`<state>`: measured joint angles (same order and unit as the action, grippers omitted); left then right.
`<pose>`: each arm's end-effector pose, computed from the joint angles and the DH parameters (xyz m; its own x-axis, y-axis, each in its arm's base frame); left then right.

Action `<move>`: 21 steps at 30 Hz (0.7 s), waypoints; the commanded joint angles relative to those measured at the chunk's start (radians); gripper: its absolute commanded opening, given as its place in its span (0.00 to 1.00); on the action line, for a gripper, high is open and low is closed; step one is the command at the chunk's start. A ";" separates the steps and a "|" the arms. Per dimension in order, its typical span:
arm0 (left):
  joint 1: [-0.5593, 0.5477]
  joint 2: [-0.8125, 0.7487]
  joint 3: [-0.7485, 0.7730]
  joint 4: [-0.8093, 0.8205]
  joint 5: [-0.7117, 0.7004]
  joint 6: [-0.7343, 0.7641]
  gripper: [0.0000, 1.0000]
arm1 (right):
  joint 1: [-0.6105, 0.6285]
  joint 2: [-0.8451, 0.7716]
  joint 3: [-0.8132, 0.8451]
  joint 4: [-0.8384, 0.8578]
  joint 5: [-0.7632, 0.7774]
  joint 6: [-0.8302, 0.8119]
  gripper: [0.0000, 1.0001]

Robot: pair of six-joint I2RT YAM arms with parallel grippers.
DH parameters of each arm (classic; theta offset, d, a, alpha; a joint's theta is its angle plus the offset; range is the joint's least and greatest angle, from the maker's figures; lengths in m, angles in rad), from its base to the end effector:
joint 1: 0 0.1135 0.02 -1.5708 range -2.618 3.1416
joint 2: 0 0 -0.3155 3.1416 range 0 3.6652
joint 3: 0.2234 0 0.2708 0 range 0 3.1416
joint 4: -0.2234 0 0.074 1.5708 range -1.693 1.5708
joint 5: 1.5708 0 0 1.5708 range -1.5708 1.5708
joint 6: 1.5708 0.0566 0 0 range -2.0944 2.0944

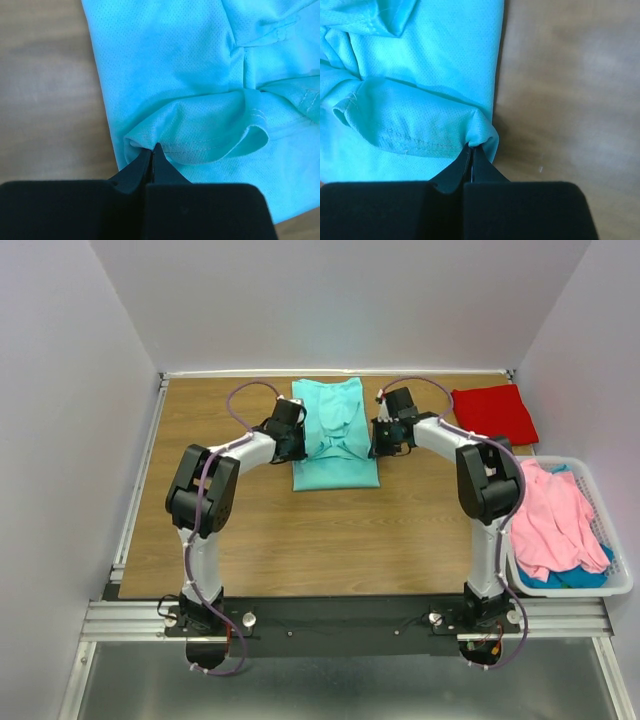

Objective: Fold and stack the t-shirts
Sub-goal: Fold the tshirt

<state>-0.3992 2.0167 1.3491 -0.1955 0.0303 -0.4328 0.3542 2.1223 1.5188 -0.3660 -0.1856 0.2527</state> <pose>0.4466 -0.1903 0.1826 -0.8061 -0.1149 -0.5805 0.0755 0.9530 -0.2936 0.4748 0.1867 0.1749 -0.8586 -0.0555 -0.5097 -0.2315 0.9290 0.2888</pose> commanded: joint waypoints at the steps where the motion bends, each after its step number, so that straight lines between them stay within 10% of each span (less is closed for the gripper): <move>1: -0.046 -0.100 -0.135 -0.097 0.060 -0.023 0.00 | 0.012 -0.082 -0.153 -0.063 -0.109 0.059 0.01; 11: -0.184 -0.493 -0.468 -0.180 0.054 -0.081 0.00 | 0.106 -0.412 -0.439 -0.142 -0.143 0.100 0.01; 21: -0.208 -0.719 -0.450 -0.288 0.033 -0.130 0.00 | 0.117 -0.579 -0.405 -0.269 -0.124 0.100 0.01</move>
<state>-0.6029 1.3518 0.8867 -0.4313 0.0727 -0.5293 0.4679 1.5795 1.0782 -0.5552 -0.3050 0.3485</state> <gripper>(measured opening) 0.007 0.012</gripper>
